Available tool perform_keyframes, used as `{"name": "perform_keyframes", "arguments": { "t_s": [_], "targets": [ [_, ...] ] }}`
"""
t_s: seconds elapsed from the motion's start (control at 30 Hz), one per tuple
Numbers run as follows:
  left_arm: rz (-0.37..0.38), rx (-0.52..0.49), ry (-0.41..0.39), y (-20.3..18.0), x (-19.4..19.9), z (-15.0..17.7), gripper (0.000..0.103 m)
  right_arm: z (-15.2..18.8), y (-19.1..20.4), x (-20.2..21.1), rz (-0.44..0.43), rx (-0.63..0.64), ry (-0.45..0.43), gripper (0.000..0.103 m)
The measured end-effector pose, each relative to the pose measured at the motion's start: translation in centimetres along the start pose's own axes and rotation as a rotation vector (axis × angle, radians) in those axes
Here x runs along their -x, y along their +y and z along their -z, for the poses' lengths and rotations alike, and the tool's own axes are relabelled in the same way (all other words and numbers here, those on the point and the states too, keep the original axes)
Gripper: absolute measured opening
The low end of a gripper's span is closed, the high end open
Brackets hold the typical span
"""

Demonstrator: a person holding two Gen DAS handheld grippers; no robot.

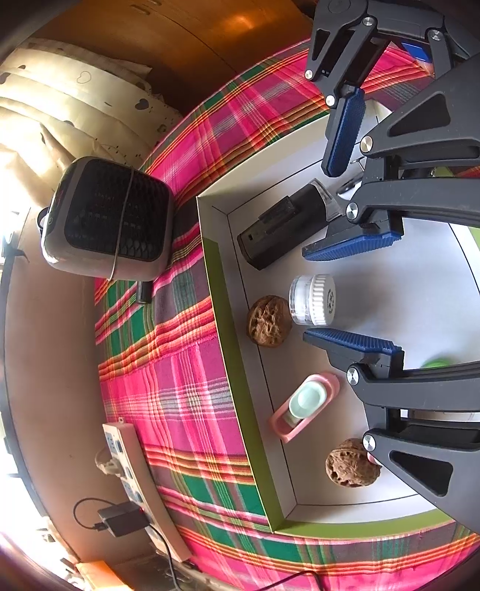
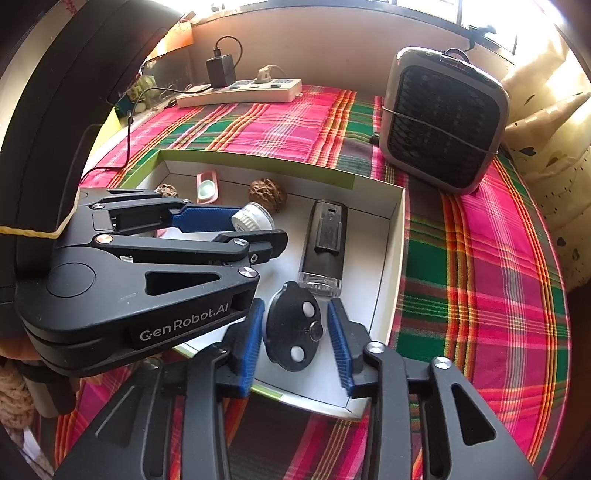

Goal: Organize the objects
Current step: 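Open right tool to drop the black disc while left tool releases the white cylinder in the box, then withdraw both open tools toward the stand and cable in front of the box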

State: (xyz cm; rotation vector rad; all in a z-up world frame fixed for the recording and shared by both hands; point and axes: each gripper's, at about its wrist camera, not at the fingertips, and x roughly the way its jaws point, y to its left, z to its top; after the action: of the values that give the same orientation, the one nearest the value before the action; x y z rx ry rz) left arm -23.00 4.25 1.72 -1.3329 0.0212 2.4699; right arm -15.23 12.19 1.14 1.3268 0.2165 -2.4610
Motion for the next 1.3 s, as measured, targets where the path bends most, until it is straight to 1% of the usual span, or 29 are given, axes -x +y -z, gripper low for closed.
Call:
{"name": "perform_keyframes", "arguments": {
  "t_s": [0.33,0.4,0.73,0.93,1.07,1.17,1.3],
  "targets": [
    [-0.001,0.012,-0.021,0.3,1.3,0.3,0.037,0.2,0.0,0.3,0.010,-0.013,0.000,0.040],
    [-0.006,0.014,-0.026,0.3,1.7,0.5,0.038,0.2,-0.1,0.5,0.015,-0.021,-0.004,0.042],
    [-0.036,0.014,-0.059,0.4,3.6,1.2,0.038,0.9,-0.1,1.4,0.018,-0.053,-0.033,0.042],
    [-0.041,0.019,-0.082,0.2,5.2,2.1,0.038,1.4,0.0,2.1,0.006,-0.082,-0.058,0.043],
    [-0.048,0.029,-0.100,0.2,6.4,2.8,0.038,1.8,0.2,2.9,0.016,-0.096,-0.086,0.043],
    [-0.050,0.037,-0.117,0.3,7.3,3.4,0.038,2.1,0.3,3.5,0.013,-0.105,-0.104,0.045],
    [-0.079,0.034,-0.142,0.2,8.5,4.3,0.038,2.4,0.7,4.4,0.022,-0.105,-0.130,0.046]
  ]
}}
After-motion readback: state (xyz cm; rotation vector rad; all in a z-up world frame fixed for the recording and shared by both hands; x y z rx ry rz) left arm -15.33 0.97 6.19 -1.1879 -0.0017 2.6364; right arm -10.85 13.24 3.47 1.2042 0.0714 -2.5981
